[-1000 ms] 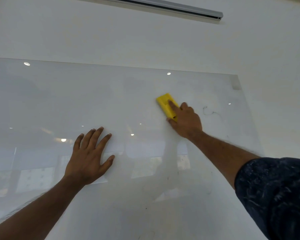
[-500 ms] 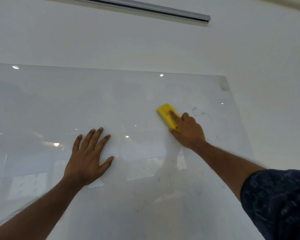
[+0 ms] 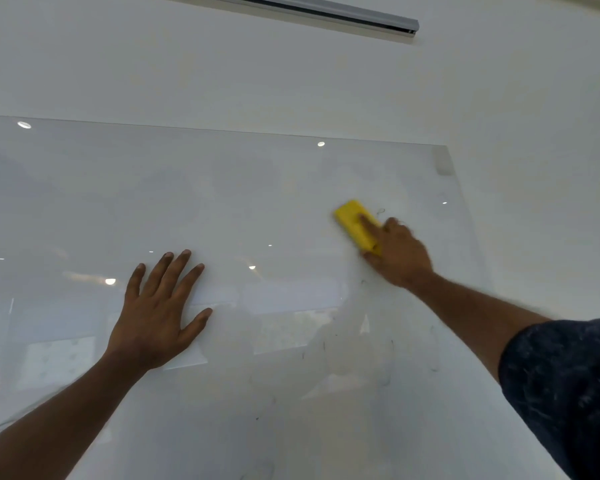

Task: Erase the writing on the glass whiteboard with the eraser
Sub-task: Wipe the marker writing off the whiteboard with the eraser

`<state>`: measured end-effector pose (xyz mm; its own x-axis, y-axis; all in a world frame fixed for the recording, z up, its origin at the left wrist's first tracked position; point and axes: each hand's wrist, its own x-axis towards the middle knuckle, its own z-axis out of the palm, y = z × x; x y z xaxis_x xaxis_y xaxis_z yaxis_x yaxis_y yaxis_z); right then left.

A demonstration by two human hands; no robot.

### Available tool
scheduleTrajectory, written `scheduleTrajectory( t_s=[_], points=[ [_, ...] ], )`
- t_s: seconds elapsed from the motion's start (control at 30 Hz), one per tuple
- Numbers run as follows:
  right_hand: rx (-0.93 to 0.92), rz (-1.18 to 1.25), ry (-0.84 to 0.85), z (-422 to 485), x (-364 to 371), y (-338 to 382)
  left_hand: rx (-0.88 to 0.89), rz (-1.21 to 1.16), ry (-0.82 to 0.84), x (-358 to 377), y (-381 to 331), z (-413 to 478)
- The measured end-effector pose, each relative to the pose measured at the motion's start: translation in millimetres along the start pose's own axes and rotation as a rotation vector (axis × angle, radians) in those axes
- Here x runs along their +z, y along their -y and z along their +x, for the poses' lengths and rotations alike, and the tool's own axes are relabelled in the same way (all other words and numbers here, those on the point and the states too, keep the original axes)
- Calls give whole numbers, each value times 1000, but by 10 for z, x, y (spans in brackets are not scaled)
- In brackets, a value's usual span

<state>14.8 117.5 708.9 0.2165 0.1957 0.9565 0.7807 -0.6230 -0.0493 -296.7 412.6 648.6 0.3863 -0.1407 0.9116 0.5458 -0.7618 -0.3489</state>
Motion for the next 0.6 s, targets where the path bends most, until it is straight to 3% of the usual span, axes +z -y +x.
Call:
scheduleTrajectory(
  t_s=[0.07,0.1,0.17,0.3,0.4,0.6],
  points=[
    [358,149,3,57,8,-292,-4,-5,-1,-3,-1,4],
    [449,193,-2,33,34,-355,-6,-8,-1,-7,-1,3],
    [415,163,-23,-92,117,-332,3,-9,0,-2,3,-24],
    [28,96,-33,-286,218,-222,3,-4,-23,48,22,-102],
    [-72,-22,-8,-185,107,-415,-8,-15,-49,83,18,-79],
    [422,215,-1,274,20,-609,-3,-26,-46,86,-5,-29]
  ],
)
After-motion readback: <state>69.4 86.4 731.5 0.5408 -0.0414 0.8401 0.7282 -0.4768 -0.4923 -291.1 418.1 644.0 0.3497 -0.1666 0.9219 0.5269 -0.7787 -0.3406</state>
